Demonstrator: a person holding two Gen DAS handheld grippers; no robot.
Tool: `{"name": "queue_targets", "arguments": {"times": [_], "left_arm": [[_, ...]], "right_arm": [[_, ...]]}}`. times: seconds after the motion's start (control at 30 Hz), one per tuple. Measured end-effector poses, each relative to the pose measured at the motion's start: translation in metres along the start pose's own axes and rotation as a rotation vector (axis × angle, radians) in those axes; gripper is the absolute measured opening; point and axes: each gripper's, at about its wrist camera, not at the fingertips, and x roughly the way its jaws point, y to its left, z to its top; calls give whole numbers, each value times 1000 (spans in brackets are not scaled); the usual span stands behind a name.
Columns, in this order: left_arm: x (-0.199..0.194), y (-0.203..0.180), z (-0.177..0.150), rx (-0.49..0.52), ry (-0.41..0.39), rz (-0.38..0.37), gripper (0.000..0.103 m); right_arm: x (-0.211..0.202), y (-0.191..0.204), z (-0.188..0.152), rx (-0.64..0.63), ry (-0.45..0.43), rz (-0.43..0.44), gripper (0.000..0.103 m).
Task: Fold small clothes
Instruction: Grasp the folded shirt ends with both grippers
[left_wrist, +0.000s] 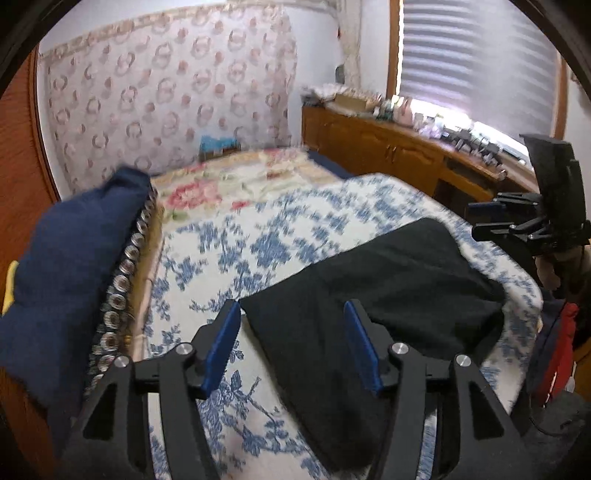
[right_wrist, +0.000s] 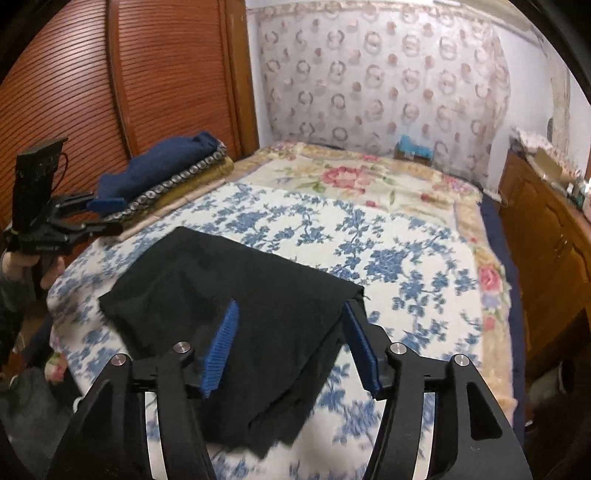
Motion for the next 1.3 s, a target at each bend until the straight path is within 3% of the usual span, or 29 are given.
{"name": "queue_targets", "arguments": {"times": [0.27, 0.47, 0.93, 1.3], "left_arm": [[50, 21, -3, -69, 107, 4, 58], [69, 26, -9, -85, 152, -12, 58], [85, 35, -6, -144, 164, -87, 58], [91, 36, -1, -138, 176, -95, 58]], "right_arm": [[58, -30, 4, 61, 89, 6, 68], [77, -41, 1, 100, 137, 52, 74], [88, -49, 3, 118, 178, 122, 76], [90, -57, 7, 111, 185, 82, 77]]}}
